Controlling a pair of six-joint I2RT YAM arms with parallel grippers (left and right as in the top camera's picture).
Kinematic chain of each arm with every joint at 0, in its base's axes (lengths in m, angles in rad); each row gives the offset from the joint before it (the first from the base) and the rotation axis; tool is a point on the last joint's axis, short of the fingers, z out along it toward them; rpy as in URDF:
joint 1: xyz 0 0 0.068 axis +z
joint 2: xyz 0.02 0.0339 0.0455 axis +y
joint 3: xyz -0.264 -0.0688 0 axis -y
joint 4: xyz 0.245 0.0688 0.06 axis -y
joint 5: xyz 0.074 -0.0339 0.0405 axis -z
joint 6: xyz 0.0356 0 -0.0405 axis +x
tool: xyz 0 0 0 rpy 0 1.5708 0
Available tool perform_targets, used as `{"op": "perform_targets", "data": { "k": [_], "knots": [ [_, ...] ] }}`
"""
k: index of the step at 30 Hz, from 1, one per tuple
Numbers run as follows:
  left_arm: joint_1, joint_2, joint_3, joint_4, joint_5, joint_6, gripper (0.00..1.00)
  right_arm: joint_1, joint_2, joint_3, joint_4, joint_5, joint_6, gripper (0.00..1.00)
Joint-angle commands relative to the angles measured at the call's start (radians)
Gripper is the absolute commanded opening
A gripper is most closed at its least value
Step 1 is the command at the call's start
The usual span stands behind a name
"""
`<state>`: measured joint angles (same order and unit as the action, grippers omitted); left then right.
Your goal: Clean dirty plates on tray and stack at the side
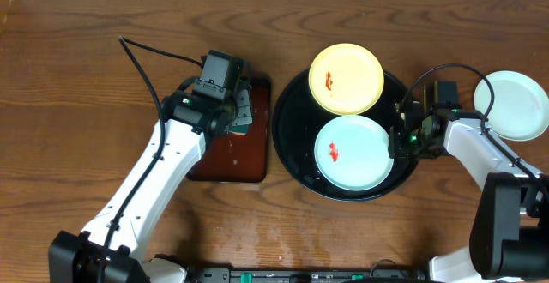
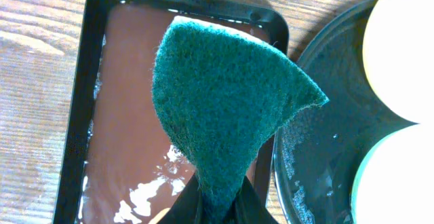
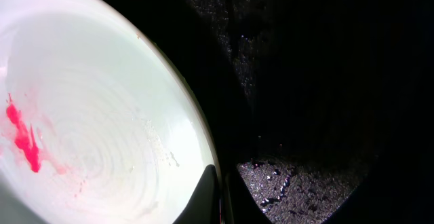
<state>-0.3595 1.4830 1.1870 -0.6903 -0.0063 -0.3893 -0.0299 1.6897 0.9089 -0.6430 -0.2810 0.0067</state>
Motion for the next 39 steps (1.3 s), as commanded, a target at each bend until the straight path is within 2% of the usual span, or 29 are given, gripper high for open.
{"op": "perform_targets", "data": {
  "k": [1, 4, 14, 22, 32, 39],
  "knots": [
    [-0.022, 0.008, 0.023, 0.01, -0.006, 0.019, 0.07, -0.004, -0.003, 0.02, -0.002, -0.016, -0.016, 0.01],
    [-0.076, 0.013, 0.023, 0.012, -0.006, 0.007, 0.07, -0.004, -0.003, 0.02, -0.012, -0.016, -0.015, 0.01],
    [-0.3, 0.058, 0.024, 0.136, 0.003, -0.164, 0.07, -0.004, -0.003, 0.02, -0.016, -0.016, -0.015, 0.01],
    [-0.452, 0.145, 0.05, 0.225, 0.024, -0.192, 0.07, -0.004, -0.003, 0.019, -0.023, -0.016, -0.015, 0.01],
    [-0.497, 0.28, 0.05, 0.275, 0.02, -0.192, 0.07, -0.001, -0.003, 0.019, -0.026, -0.016, -0.015, 0.01],
    [-0.497, 0.367, 0.049, 0.37, 0.013, -0.188, 0.07, -0.001, -0.003, 0.019, -0.027, -0.015, -0.016, 0.01]
  ]
}}
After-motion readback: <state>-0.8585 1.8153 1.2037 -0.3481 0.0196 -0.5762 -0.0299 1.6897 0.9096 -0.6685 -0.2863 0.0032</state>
